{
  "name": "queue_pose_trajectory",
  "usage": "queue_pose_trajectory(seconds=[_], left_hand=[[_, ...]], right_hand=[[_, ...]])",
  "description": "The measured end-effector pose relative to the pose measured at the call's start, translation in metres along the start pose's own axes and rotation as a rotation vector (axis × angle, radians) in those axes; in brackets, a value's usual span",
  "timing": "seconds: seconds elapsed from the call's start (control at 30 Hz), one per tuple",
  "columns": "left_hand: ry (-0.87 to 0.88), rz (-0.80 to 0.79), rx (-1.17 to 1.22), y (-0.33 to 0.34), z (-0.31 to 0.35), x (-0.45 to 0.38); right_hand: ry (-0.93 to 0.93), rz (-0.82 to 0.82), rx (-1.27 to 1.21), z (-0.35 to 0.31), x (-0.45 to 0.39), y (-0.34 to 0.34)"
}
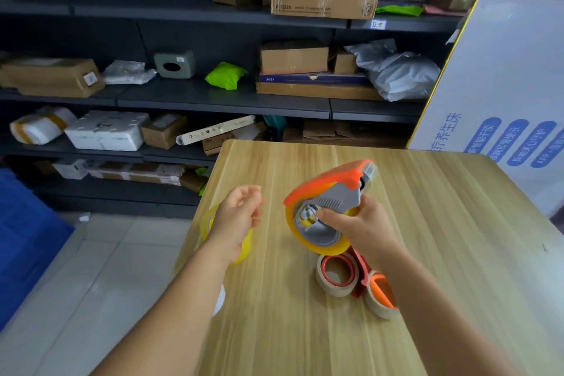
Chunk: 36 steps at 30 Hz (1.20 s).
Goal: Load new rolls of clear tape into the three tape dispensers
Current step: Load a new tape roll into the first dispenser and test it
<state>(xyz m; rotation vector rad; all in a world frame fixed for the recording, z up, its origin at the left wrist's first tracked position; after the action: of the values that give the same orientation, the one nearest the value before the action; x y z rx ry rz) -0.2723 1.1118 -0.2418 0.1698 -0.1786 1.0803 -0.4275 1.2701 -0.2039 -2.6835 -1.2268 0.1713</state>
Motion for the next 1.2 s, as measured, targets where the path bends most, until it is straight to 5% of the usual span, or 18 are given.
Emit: queue_pose_trajectory(seconds=[0.27, 0.53, 1.2], left_hand=[[0.493, -0.269, -0.482, 0.032, 0.028, 0.025], [0.348, -0.370, -0.586, 0.031, -0.008, 0.024], [0.290, -0.333, -0.463, 0.018, -0.048, 0.097]], right_hand=[[-0.006, -0.049, -0.009, 0.000, 0.002, 0.007], [0.081, -0.027, 0.045, 0.012, -0.001, 0.006], [0.348, -0.140, 0.028, 0.021, 0.010, 0.021]])
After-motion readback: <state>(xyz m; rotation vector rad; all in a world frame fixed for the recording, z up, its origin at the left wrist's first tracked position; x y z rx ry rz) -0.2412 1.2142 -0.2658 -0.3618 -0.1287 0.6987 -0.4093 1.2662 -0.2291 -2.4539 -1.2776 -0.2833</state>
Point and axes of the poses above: each hand's wrist, its own x-axis away from the middle knuckle, its own y-axis out of the palm, z = x × y, the point moved 5 cm from there along -x, towards the middle knuckle, and after that the axes turned 3 degrees about z, right-handed, at the moved point
